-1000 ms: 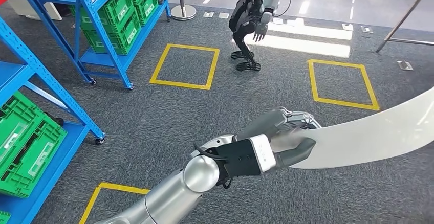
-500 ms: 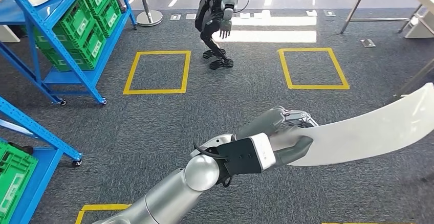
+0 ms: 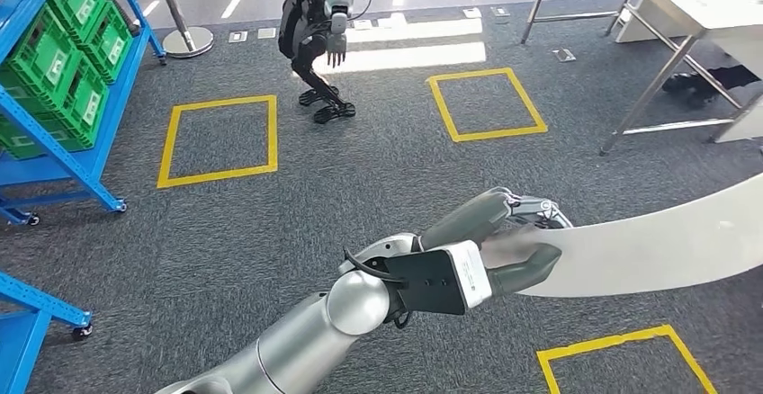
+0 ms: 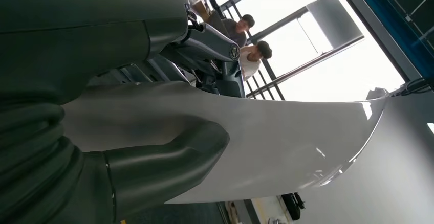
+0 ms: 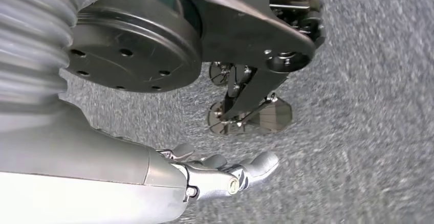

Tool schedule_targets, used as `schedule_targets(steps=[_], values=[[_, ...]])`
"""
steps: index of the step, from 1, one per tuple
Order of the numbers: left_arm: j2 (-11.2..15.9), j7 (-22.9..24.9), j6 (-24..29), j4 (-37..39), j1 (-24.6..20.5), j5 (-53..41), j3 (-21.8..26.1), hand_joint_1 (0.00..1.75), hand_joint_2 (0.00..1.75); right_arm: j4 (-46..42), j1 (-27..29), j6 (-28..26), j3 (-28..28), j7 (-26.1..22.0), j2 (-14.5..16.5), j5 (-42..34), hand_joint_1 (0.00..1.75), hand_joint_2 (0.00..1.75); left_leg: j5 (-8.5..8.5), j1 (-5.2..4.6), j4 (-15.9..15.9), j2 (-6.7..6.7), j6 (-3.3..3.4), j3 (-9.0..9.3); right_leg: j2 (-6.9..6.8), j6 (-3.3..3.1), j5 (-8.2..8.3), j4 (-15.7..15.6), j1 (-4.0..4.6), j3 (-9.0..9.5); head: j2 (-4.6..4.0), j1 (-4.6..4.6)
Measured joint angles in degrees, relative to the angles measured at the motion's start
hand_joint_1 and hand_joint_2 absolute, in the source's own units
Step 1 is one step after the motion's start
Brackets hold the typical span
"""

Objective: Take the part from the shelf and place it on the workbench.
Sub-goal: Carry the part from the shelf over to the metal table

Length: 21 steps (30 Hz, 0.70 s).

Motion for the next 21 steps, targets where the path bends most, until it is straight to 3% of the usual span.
schedule_targets(steps=[2, 3, 4, 6, 7, 9, 11, 13, 14, 15, 17, 19, 21], values=[[0.0, 0.0, 0.0, -0.1, -0.1, 0.0, 0.0, 1.75, 1.75, 0.0, -0.1, 0.0, -0.1, 0.0, 0.0, 0.0, 0.0, 1.75, -0.27, -0.22, 0.1, 1.1, -0.32, 0.11, -1.96, -0.61, 2.57, -7.8, 0.35, 4.29, 0.0, 0.02], [0.0, 0.0, 0.0, -0.2, -0.2, 0.0, 0.0, 1.75, 1.75, 0.0, -0.1, -0.1, -0.1, 0.0, 0.0, -0.1, 0.0, 1.75, -0.39, -0.37, 0.2, 1.51, -0.57, 0.19, -2.65, -0.98, 3.1, -10.1, 0.56, 5.51, 0.0, 0.02], [0.0, 0.0, -0.1, -0.2, -0.3, 0.1, 0.0, 1.75, 1.75, 0.0, -0.1, -0.1, -0.1, 0.0, 0.0, -0.1, 0.0, 1.75, -0.47, -0.51, 0.1, 1.89, -0.85, 0.28, -2.87, -1.35, 3.11, -11.0, 0.75, 5.85, 0.0, 0.01], [0.0, 0.0, -0.7, -0.3, -0.4, 0.9, -0.1, 1.75, 1.75, 0.0, 0.0, -0.1, -0.2, 0.0, 0.0, -0.1, 0.0, 1.75, -0.6, -0.61, -0.1, 2.6, -1.44, 0.49, -1.83, -1.96, 3.33, -11.1, 0.72, 5.76, 0.0, -0.02], [0.0, 0.0, -1.0, -0.3, -0.5, 1.4, -0.2, 1.75, 1.75, 0.0, 0.1, -0.1, -0.2, 0.0, 0.0, -0.1, 0.0, 1.75, -0.95, -0.55, 0.2, 2.23, -1.76, 0.48, -1.31, -2.23, 3.45, -11.3, 0.56, 5.8, 0.0, -0.04], [0.0, -0.1, -1.3, -0.3, -0.7, 2.3, -0.4, 1.75, 1.75, 0.0, 0.0, -0.1, -0.3, 0.1, 0.0, -0.1, 0.0, 1.75, -3.18, -0.35, 3.5, -0.03, -2.31, -0.71, -0.31, -2.78, 3.72, -11.6, 0.17, 5.97, 0.0, -0.21], [0.1, -0.2, -1.4, -0.2, -0.8, 2.8, -0.4, 1.75, 1.75, 0.0, 0.0, -0.1, -0.3, 0.2, 0.0, -0.2, 0.0, 1.75, -6.78, -0.12, 10.8, -2.34, -2.59, -3.91, 0.79, -3.04, 3.78, -11.6, 0.15, 5.95, 0.0, -0.41], [0.1, -0.2, -1.4, 0.0, -0.7, 3.0, -0.5, 1.75, 1.75, 0.0, 0.0, -0.1, -0.3, 0.2, 0.0, -0.3, 0.0, 1.75, -7.95, -0.04, 15.8, -2.93, -2.69, -6.42, 2.2, -3.08, 3.78, -11.5, 0.16, 5.92, 0.0, -0.47], [0.1, -0.2, -1.4, 0.1, -0.7, 3.1, -0.5, 1.75, 1.75, 0.0, 0.1, -0.1, -0.3, 0.2, 0.0, -0.3, 0.0, 1.75, -6.81, 0.02, 15.1, -3.02, -2.66, -6.25, 2.96, -3.06, 3.79, -11.5, 0.15, 5.92, 0.0, -0.49], [0.1, -0.2, -1.4, 0.2, -0.7, 3.1, -0.5, 1.75, 1.75, 0.0, 0.1, -0.1, -0.3, 0.2, 0.0, -0.4, 0.0, 1.75, -4.76, 0.11, 12.3, -3.31, -2.58, -5.07, 3.76, -2.99, 3.79, -11.4, 0.12, 5.92, 0.0, -0.49], [0.1, -0.3, -1.4, 0.2, -0.7, 3.1, -0.5, 1.75, 1.75, 0.0, 0.1, -0.1, -0.3, 0.2, 0.0, -0.4, 0.0, 1.75, -1.12, 0.39, 4.6, -5.6, -2.36, -1.81, 5.23, -2.56, 3.78, -11.1, 0.07, 5.75, 0.0, -0.51], [0.1, -0.5, -1.4, 0.2, -0.7, 3.1, -0.5, 1.75, 1.75, 0.0, 0.0, -0.2, -0.3, 0.1, 0.0, -0.3, 0.0, 1.75, -0.12, 0.42, 0.8, -7.61, -2.02, -0.31, 6.42, -1.73, 3.94, -11.0, -0.07, 5.31, 0.0, -0.51], [0.1, -0.7, -1.4, 0.2, -0.7, 3.1, -0.5, 1.75, 1.75, 0.0, 0.1, -0.2, -0.3, 0.1, -0.1, -0.2, 0.0, 1.75, -0.04, 0.2, 0.5, -7.09, -1.33, -0.16, 7.48, -0.76, 4.34, -11.3, -0.38, 5.0, 0.0, -0.49]])
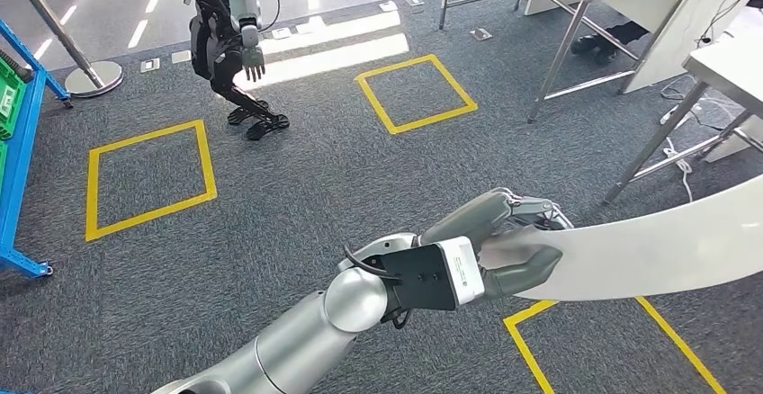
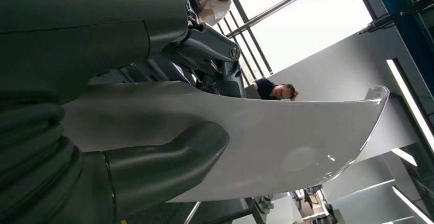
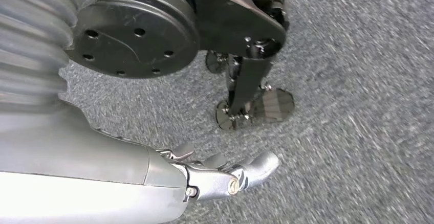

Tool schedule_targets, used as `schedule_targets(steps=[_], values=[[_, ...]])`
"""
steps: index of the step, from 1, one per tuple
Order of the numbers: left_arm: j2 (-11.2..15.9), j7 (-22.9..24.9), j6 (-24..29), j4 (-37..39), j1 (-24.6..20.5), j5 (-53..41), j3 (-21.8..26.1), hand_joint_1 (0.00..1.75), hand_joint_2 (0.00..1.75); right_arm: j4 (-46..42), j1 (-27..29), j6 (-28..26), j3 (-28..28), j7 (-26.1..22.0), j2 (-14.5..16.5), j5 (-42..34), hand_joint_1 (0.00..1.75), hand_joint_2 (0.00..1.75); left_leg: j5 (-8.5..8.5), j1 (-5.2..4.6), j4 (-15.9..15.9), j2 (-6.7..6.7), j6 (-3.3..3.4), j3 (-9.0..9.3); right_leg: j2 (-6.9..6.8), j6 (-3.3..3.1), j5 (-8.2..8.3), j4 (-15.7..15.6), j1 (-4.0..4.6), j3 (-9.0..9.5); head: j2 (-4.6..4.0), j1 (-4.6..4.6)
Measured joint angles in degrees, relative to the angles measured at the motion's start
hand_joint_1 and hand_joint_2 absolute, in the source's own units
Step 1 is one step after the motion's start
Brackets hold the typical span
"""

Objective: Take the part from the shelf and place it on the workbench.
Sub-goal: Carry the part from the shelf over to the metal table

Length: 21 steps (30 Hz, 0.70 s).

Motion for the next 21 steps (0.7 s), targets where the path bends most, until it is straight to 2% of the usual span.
schedule_targets(steps=[1, 3, 4, 5, 6, 7, 8, 9, 10, 12, 13, 14, 16, 18, 20, 21], values=[[0.0, -0.1, 0.0, 0.0, 0.0, -0.1, 0.0, 1.75, 1.75, 0.0, 0.1, 0.0, 0.0, 0.0, 0.0, 0.1, 0.0, 1.75, 0.2, -0.01, -0.2, 0.65, 0.44, 0.13, -0.28, 0.3, 0.03, 0.1, -0.08, -0.13, 0.0, 0.01], [-0.1, -0.3, 0.0, -0.1, 0.0, -0.4, 0.0, 1.75, 1.75, 0.0, 0.1, 0.1, 0.0, 0.0, 0.0, 0.2, 0.0, 1.75, 0.62, 0.13, -0.8, 2.09, 1.16, 0.33, -2.84, 0.63, -1.5, 2.7, 0.18, -1.51, 0.0, 0.26], [-0.1, -0.3, -0.1, 0.0, 0.0, -0.5, 0.0, 1.75, 1.75, 0.0, 0.0, 0.1, 0.0, 0.0, 0.0, 0.3, 0.0, 1.75, 0.69, 0.08, -0.9, 2.87, 1.37, 0.35, -4.64, 0.67, -3.14, 5.8, 0.34, -2.96, 0.0, 0.39], [0.0, -0.3, -0.1, 0.0, 0.0, -0.5, 0.0, 1.75, 1.75, 0.0, -0.1, 0.1, 0.0, 0.0, 0.0, 0.3, 0.0, 1.75, 0.68, -0.03, -0.9, 3.65, 1.52, 0.32, -5.82, 0.78, -5.01, 9.6, 0.45, -4.8, 0.0, 0.52], [0.0, -0.3, -0.1, 0.1, 0.1, -0.6, 0.0, 1.75, 1.75, 0.0, -0.2, 0.1, 0.0, 0.0, 0.0, 0.4, 0.0, 1.75, 0.63, -0.16, -0.9, 4.48, 1.62, 0.29, -6.34, 0.88, -6.46, 13.1, 0.45, -6.49, 0.0, 0.55], [0.0, -0.3, -0.1, 0.2, 0.2, -0.7, 0.0, 1.75, 1.75, 0.0, -0.2, 0.2, 0.0, 0.0, 0.0, 0.5, 0.0, 1.75, 0.57, -0.25, -0.9, 5.3, 1.69, 0.28, -6.6, 0.94, -7.1, 15.5, 0.42, -7.53, 0.0, 0.56], [0.0, -0.3, -0.1, 0.4, 0.2, -0.8, 0.0, 1.75, 1.75, 0.0, -0.2, 0.2, 0.0, 0.1, 0.0, 0.6, 0.0, 1.75, 0.5, -0.31, -0.8, 6.08, 1.72, 0.28, -6.77, 0.95, -6.66, 15.7, 0.41, -7.48, 0.0, 0.56], [0.0, -0.3, -0.2, 0.5, 0.2, -0.9, 0.0, 1.75, 1.75, 0.0, -0.2, 0.2, 0.0, 0.2, 0.0, 0.7, 0.0, 1.75, 0.41, -0.33, -0.8, 6.78, 1.69, 0.3, -7.05, 0.91, -5.29, 13.6, 0.41, -6.24, 0.0, 0.57], [0.0, -0.4, -0.2, 0.6, 0.2, -1.0, 0.0, 1.75, 1.75, 0.0, -0.2, 0.2, 0.0, 0.3, 0.0, 0.8, 0.0, 1.75, 0.29, -0.35, -0.7, 7.39, 1.6, 0.33, -7.69, 0.8, -3.48, 9.9, 0.45, -4.07, 0.0, 0.58], [0.0, -0.5, -0.2, 0.7, 0.1, -1.1, 0.0, 1.75, 1.75, 0.0, -0.3, 0.2, 0.0, 0.5, 0.0, 1.0, 0.0, 1.75, -0.03, -0.65, -0.5, 8.39, 1.19, 0.37, -9.74, 0.17, -1.24, 2.7, 0.83, -0.12, 0.0, 0.63], [0.0, -0.5, -0.2, 0.7, 0.1, -1.1, 0.0, 1.75, 1.75, 0.0, -0.4, 0.2, 0.0, 0.6, 0.0, 1.0, 0.0, 1.75, -0.17, -0.81, -0.4, 8.78, 0.93, 0.4, -10.38, -0.24, -0.92, 0.9, 1.04, 0.79, 0.0, 0.62], [0.0, -0.6, -0.2, 0.8, 0.1, -1.2, 0.0, 1.75, 1.75, 0.0, -0.5, 0.2, 0.0, 0.8, 0.0, 1.0, 0.0, 1.75, -0.26, -0.95, -0.4, 9.16, 0.65, 0.46, -10.5, -0.67, -1.03, 0.3, 1.24, 0.93, 0.0, 0.61], [0.0, -0.7, -0.2, 0.9, 0.0, -1.3, 0.0, 1.75, 1.75, 0.0, -0.4, 0.2, 0.1, 1.0, 0.0, 1.1, 0.0, 1.75, -0.47, -0.89, -0.5, 9.61, 0.04, 0.64, -9.4, -1.33, -0.81, 0.1, 1.15, 0.81, 0.0, 0.56], [0.0, -0.7, -0.2, 0.9, 0.0, -1.5, 0.0, 1.75, 1.75, 0.0, -0.3, 0.1, 0.1, 1.1, 0.0, 1.2, 0.0, 1.75, -1.98, -0.68, 1.6, 7.74, -0.63, -0.08, -8.35, -1.89, -0.56, -0.2, 0.85, 0.92, 0.0, 0.47], [0.0, -0.8, -0.1, 1.0, 0.0, -1.7, 0.0, 1.75, 1.75, 0.0, -0.5, 0.1, 0.1, 1.1, 0.0, 1.2, 0.0, 1.75, -5.38, -0.48, 7.9, 5.08, -1.01, -2.89, -7.31, -2.3, -0.46, -0.3, 0.7, 0.96, 0.0, 0.28], [0.1, -0.8, -0.1, 1.1, 0.1, -1.8, 0.1, 1.75, 1.75, 0.0, -0.6, 0.1, 0.1, 1.2, 0.0, 1.3, 0.0, 1.75, -7.0, -0.43, 11.7, 4.51, -1.08, -4.7, -6.7, -2.43, -0.45, -0.3, 0.71, 0.94, 0.0, 0.21]])
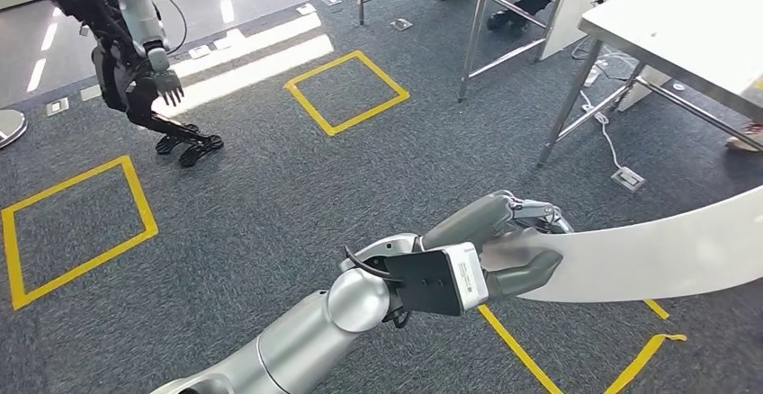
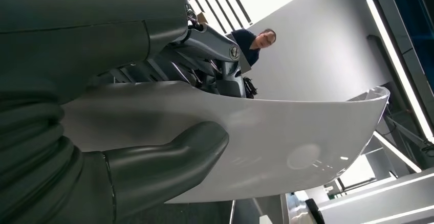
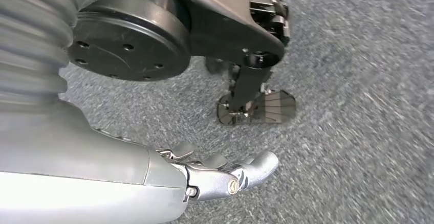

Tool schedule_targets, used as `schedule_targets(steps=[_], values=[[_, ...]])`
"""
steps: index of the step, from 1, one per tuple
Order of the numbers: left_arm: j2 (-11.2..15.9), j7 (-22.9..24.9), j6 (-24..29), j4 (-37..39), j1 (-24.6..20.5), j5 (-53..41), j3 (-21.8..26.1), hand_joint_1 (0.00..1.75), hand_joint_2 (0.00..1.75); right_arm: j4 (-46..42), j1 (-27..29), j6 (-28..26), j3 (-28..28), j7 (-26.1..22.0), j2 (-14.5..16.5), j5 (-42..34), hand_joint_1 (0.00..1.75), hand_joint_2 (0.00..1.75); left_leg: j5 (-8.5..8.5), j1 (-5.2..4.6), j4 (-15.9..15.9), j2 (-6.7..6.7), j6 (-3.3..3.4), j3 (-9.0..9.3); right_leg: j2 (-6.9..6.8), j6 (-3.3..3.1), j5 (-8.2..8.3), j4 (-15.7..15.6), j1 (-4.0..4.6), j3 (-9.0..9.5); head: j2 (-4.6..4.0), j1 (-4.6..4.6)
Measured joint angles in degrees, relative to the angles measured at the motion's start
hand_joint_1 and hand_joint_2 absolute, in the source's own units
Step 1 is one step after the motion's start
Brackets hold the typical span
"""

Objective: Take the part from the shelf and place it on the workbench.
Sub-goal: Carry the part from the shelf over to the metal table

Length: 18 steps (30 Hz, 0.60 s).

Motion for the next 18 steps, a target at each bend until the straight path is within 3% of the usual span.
schedule_targets(steps=[1, 2, 3, 4, 6, 8, 10, 12, 14, 16, 17, 18], values=[[0.0, 0.0, 0.0, 0.1, 0.1, -0.1, 0.0, 1.75, 1.75, 0.0, 0.0, 0.0, 0.0, 0.1, 0.0, 0.1, 0.0, 1.75, -0.77, 0.06, 2.8, -0.25, -0.05, -1.38, 0.68, -0.03, 0.0, 0.0, 0.0, -0.01, 0.0, -0.03], [0.0, 0.0, 0.1, 0.1, 0.2, -0.2, 0.0, 1.75, 1.75, 0.0, 0.0, 0.0, 0.0, 0.1, 0.0, 0.2, 0.0, 1.75, -0.49, 0.15, 3.8, -0.36, -0.08, -1.97, 1.4, -0.01, 0.0, 0.1, -0.01, -0.01, 0.0, -0.04], [0.0, 0.0, 0.1, 0.2, 0.2, -0.3, 0.0, 1.75, 1.75, 0.0, 0.0, 0.0, 0.0, 0.2, 0.0, 0.3, 0.0, 1.75, 0.85, 0.28, 2.6, -0.47, -0.08, -1.54, 2.15, 0.04, 0.0, 0.1, -0.05, -0.01, 0.0, -0.05], [0.0, 0.0, 0.1, 0.1, 0.2, -0.3, 0.0, 1.75, 1.75, 0.0, 0.0, 0.0, 0.0, 0.2, 0.0, 0.3, 0.0, 1.75, 2.97, 0.47, -0.7, -0.87, -0.06, -0.12, 2.91, 0.17, -0.02, 0.3, -0.13, -0.01, 0.0, -0.06], [0.0, 0.0, 0.2, 0.1, 0.2, -0.4, 0.0, 1.75, 1.75, 0.0, 0.0, 0.0, 0.0, 0.2, 0.0, 0.3, 0.0, 1.75, 6.12, 0.88, -7.9, -3.13, 0.01, 3.03, 4.36, 0.75, -0.08, 0.7, -0.22, -0.27, 0.0, -0.09], [0.0, 0.1, 0.2, 0.1, 0.2, -0.5, 0.0, 1.75, 1.75, 0.0, -0.1, 0.0, 0.0, 0.2, 0.0, 0.3, 0.0, 1.75, 6.84, 0.85, -11.0, -4.59, 0.37, 4.25, 5.5, 1.63, 0.06, 0.8, -0.38, -0.75, 0.0, -0.1], [-0.1, 0.1, 0.2, -0.1, 0.2, -0.8, 0.0, 1.75, 1.75, 0.0, 0.0, 0.0, 0.0, 0.4, 0.0, 0.2, 0.0, 1.75, 7.12, 0.64, -11.3, -3.69, 1.15, 4.31, 6.37, 2.47, 0.4, 0.6, -0.69, -1.05, 0.0, -0.1], [-0.2, 0.2, 0.2, -0.5, 0.2, -1.1, 0.0, 1.75, 1.75, 0.0, 0.1, 0.0, 0.0, 0.7, 0.0, 0.1, 0.0, 1.75, 7.48, 0.71, -11.7, -2.45, 1.94, 4.46, 4.73, 2.9, -0.45, 2.0, -0.58, -1.87, 0.0, 0.07], [-0.1, 0.4, 0.1, -0.7, 0.2, -1.2, 0.0, 1.75, 1.75, 0.0, 0.0, 0.0, 0.0, 0.8, 0.0, 0.0, 0.0, 1.75, 7.57, 0.59, -11.9, -0.98, 2.44, 4.53, 1.58, 3.04, -3.56, 7.9, -0.27, -4.67, 0.0, 0.35], [-0.1, 0.6, 0.0, -0.7, 0.4, -1.3, 0.0, 1.75, 1.75, 0.0, 0.0, 0.0, 0.0, 0.8, 0.0, -0.1, 0.0, 1.75, 7.46, 0.3, -11.9, 0.57, 2.7, 4.5, 0.27, 3.13, -6.39, 14.9, -0.22, -8.01, 0.0, 0.46], [-0.1, 0.6, -0.1, -0.7, 0.5, -1.3, 0.0, 1.75, 1.75, 0.0, 0.1, 0.0, 0.0, 0.8, 0.0, -0.1, 0.0, 1.75, 7.4, 0.19, -11.9, 1.34, 2.77, 4.5, 0.05, 3.1, -6.49, 16.2, -0.23, -8.6, 0.0, 0.48], [-0.1, 0.7, -0.1, -0.7, 0.6, -1.3, 0.0, 1.75, 1.75, 0.0, 0.1, 0.0, 0.0, 0.8, 0.0, -0.1, 0.0, 1.75, 7.34, 0.1, -11.9, 2.05, 2.79, 4.52, -0.16, 3.03, -5.59, 15.3, -0.21, -8.04, 0.0, 0.49]])
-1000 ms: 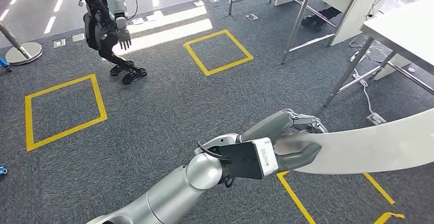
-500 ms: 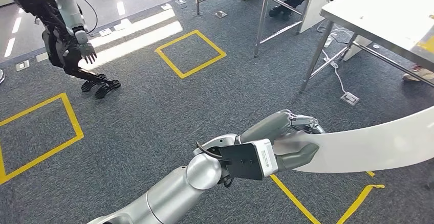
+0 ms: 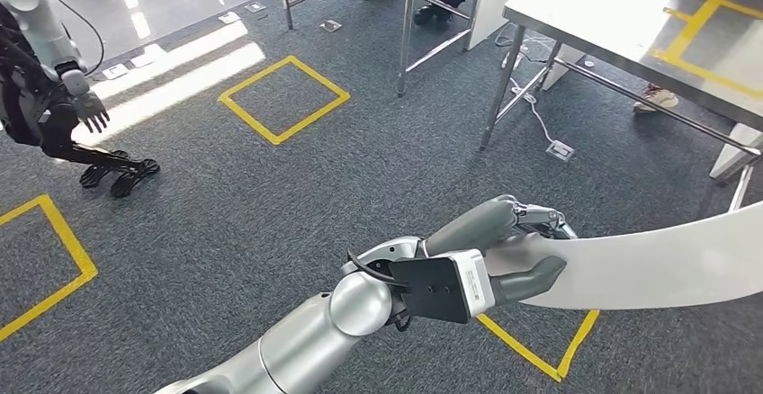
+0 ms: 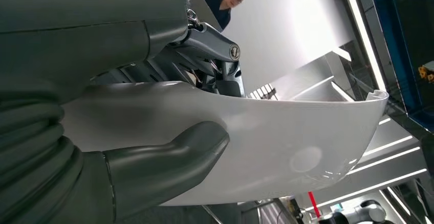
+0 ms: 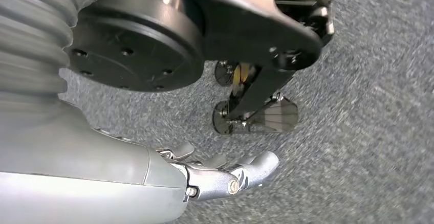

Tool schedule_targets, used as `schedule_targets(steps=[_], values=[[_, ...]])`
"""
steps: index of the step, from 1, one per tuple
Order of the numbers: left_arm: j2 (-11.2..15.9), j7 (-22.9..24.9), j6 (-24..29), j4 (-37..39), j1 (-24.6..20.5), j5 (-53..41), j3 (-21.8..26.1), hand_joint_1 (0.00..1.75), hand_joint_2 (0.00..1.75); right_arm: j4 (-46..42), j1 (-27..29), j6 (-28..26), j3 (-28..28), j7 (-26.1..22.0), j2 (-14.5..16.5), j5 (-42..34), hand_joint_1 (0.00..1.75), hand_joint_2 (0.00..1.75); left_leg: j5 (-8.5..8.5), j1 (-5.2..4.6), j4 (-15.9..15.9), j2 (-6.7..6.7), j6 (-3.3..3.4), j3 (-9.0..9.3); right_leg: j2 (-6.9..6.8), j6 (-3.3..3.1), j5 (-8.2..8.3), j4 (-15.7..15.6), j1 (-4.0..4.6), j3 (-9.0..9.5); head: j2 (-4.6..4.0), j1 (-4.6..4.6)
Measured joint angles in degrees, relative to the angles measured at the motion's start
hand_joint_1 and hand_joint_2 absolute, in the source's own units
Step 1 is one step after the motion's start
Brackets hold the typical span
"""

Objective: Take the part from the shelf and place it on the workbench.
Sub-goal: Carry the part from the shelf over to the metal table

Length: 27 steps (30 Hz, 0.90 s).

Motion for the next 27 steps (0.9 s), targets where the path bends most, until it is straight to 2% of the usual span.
schedule_targets(steps=[1, 2, 4, 5, 7, 8, 10, 11, 12, 13, 14, 15, 16, 17, 19, 20, 21, 22, 23, 24, 25, 27], values=[[0.0, 0.0, 0.0, 0.0, 0.0, 0.0, 0.0, 1.75, 1.75, 0.0, 0.1, 0.0, 0.0, 0.0, 0.0, 0.0, 0.0, 1.75, -0.08, -0.05, 0.0, 0.65, -0.02, 0.05, -0.38, -0.12, 1.61, -3.0, 0.03, 1.68, 0.0, 0.01], [0.0, 0.0, 0.0, -0.1, 0.0, 0.0, 0.0, 1.75, 1.75, 0.0, 0.1, 0.0, 0.0, 0.0, 0.0, 0.0, 0.0, 1.75, -0.18, -0.13, 0.0, 1.22, -0.12, 0.13, -1.37, -0.29, 3.23, -7.1, 0.12, 3.99, 0.0, 0.04], [0.0, 0.1, 0.0, -0.3, 0.0, -0.1, 0.0, 1.75, 1.75, 0.0, 0.0, 0.0, 0.0, 0.1, 0.0, 0.0, 0.0, 1.75, -0.45, -0.46, 0.1, 2.12, -0.55, 0.26, -3.06, -0.92, 4.99, -13.2, 0.53, 7.28, 0.0, 0.08], [0.0, 0.1, 0.0, -0.3, -0.1, -0.2, 0.0, 1.75, 1.75, 0.0, 0.0, 0.0, 0.0, 0.1, 0.0, 0.0, 0.0, 1.75, -0.55, -0.59, 0.1, 2.49, -0.83, 0.34, -3.46, -1.27, 5.06, -14.4, 0.75, 7.81, 0.0, 0.09], [0.0, 0.1, 0.0, -0.4, -0.1, -0.3, 0.0, 1.75, 1.75, 0.0, 0.1, 0.0, 0.0, 0.2, 0.0, 0.0, 0.0, 1.75, -0.7, -0.66, -0.1, 3.25, -1.41, 0.56, -2.5, -1.94, 5.12, -14.6, 0.88, 7.71, 0.0, 0.07], [0.0, 0.2, 0.0, -0.4, -0.1, -0.3, 0.0, 1.75, 1.75, 0.0, 0.2, 0.0, 0.0, 0.2, 0.0, 0.0, 0.0, 1.75, -0.92, -0.58, 0.1, 2.9, -1.77, 0.61, -2.0, -2.22, 5.23, -14.8, 0.76, 7.76, 0.0, 0.05], [0.0, 0.2, 0.0, -0.5, -0.2, -0.3, 0.0, 1.75, 1.75, 0.0, 0.2, 0.0, 0.0, 0.3, 0.0, 0.0, 0.0, 1.75, -2.87, -0.37, 3.0, 0.51, -2.35, -0.52, -1.02, -2.82, 5.5, -15.1, 0.39, 7.96, 0.0, -0.09], [0.1, 0.2, 0.0, -0.5, -0.2, -0.4, 0.0, 1.75, 1.75, 0.0, 0.2, -0.1, 0.0, 0.3, 0.0, 0.0, 0.0, 1.75, -4.6, -0.21, 6.3, -1.04, -2.54, -2.0, -0.52, -3.0, 5.55, -15.2, 0.31, 7.98, 0.0, -0.17], [0.1, 0.2, 0.0, -0.4, -0.1, -0.4, 0.0, 1.75, 1.75, 0.0, 0.1, -0.1, 0.0, 0.3, 0.0, 0.0, 0.0, 1.75, -6.46, -0.15, 10.2, -1.97, -2.63, -3.89, 0.07, -3.14, 5.56, -15.2, 0.28, 7.97, 0.0, -0.27], [0.1, 0.2, 0.0, -0.3, 0.0, -0.4, 0.0, 1.75, 1.75, 0.0, 0.1, -0.1, 0.0, 0.3, 0.0, 0.0, 0.0, 1.75, -7.75, -0.11, 13.8, -2.34, -2.7, -5.67, 0.73, -3.19, 5.56, -15.1, 0.28, 7.96, 0.0, -0.32], [0.1, 0.2, 0.0, -0.2, 0.1, -0.4, 0.0, 1.75, 1.75, 0.0, 0.1, -0.1, 0.0, 0.3, 0.0, 0.0, 0.0, 1.75, -8.03, -0.07, 15.9, -2.45, -2.72, -6.8, 1.41, -3.2, 5.56, -15.1, 0.28, 7.95, 0.0, -0.33], [0.1, 0.3, 0.0, -0.2, 0.1, -0.4, 0.0, 1.75, 1.75, 0.0, 0.1, -0.1, 0.0, 0.3, 0.0, 0.0, 0.0, 1.75, -7.12, -0.01, 15.7, -2.52, -2.7, -6.92, 2.13, -3.17, 5.56, -15.0, 0.26, 7.94, 0.0, -0.36], [0.1, 0.3, 0.0, -0.1, 0.1, -0.4, 0.0, 1.75, 1.75, 0.0, 0.1, -0.1, 0.0, 0.3, 0.0, 0.0, 0.0, 1.75, -5.28, 0.09, 13.4, -2.7, -2.64, -5.99, 2.87, -3.1, 5.55, -14.9, 0.23, 7.95, 0.0, -0.37], [0.1, 0.3, 0.0, -0.1, 0.1, -0.4, 0.0, 1.75, 1.75, 0.0, 0.1, -0.1, 0.0, 0.3, 0.0, 0.0, 0.0, 1.75, -3.0, 0.25, 9.5, -3.47, -2.57, -4.3, 3.61, -2.96, 5.52, -14.8, 0.18, 7.93, 0.0, -0.38], [0.1, 0.3, 0.0, -0.2, 0.1, -0.4, 0.0, 1.75, 1.75, 0.0, 0.1, -0.1, 0.0, 0.3, 0.0, 0.0, 0.0, 1.75, -0.28, 0.49, 2.7, -5.64, -2.44, -1.41, 4.97, -2.34, 5.46, -14.4, 0.17, 7.65, 0.0, -0.4], [0.1, 0.3, 0.0, -0.2, 0.1, -0.4, 0.0, 1.75, 1.75, 0.0, 0.1, -0.1, 0.0, 0.3, 0.0, 0.0, 0.0, 1.75, 0.13, 0.47, 1.1, -6.38, -2.3, -0.76, 5.48, -1.93, 5.48, -14.4, 0.12, 7.46, 0.0, -0.42], [0.1, 0.3, 0.0, -0.2, 0.1, -0.4, 0.0, 1.75, 1.75, 0.0, 0.1, -0.1, 0.0, 0.3, 0.0, 0.0, 0.0, 1.75, 0.01, 0.32, 0.8, -6.44, -2.05, -0.67, 5.92, -1.47, 5.58, -14.4, 0.03, 7.29, 0.0, -0.43], [0.0, 0.3, 0.0, -0.2, 0.1, -0.4, 0.0, 1.75, 1.75, 0.0, 0.1, -0.1, 0.0, 0.3, 0.0, 0.0, 0.0, 1.75, 0.21, 0.21, 0.7, -5.88, -1.64, -0.64, 6.37, -1.05, 5.74, -14.6, -0.12, 7.16, 0.0, -0.45], [0.0, 0.3, 0.0, -0.2, 0.0, -0.4, 0.0, 1.75, 1.75, 0.0, 0.2, -0.1, 0.0, 0.3, 0.0, 0.0, 0.0, 1.75, 0.4, 0.18, 0.5, -5.33, -1.21, -0.57, 6.12, -0.77, 5.79, -14.6, -0.24, 7.07, 0.0, -0.44], [0.0, 0.3, 0.0, -0.2, 0.0, -0.4, 0.0, 1.75, 1.75, 0.0, 0.3, -0.1, 0.0, 0.4, 0.0, 0.0, 0.0, 1.75, 0.6, 0.22, 0.3, -4.72, -0.78, -0.5, 5.06, -0.56, 5.45, -14.0, -0.2, 6.76, 0.0, -0.36], [0.0, 0.3, 0.0, -0.2, 0.0, -0.4, 0.0, 1.75, 1.75, 0.0, 0.2, 0.0, 0.0, 0.6, 0.0, 0.0, 0.0, 1.75, 0.77, 0.28, 0.1, -4.03, -0.42, -0.48, 3.59, -0.4, 4.43, -12.4, -0.1, 5.95, 0.0, -0.25], [0.0, 0.4, -0.1, -0.3, 0.0, -0.4, 0.0, 1.75, 1.75, 0.0, 0.1, 0.0, 0.0, 1.1, 0.0, 0.0, 0.0, 1.75, 0.82, 0.14, 0.0, -2.62, -0.02, -0.53, 0.75, -0.16, 0.93, -5.9, 0.08, 2.9, 0.0, -0.02]])
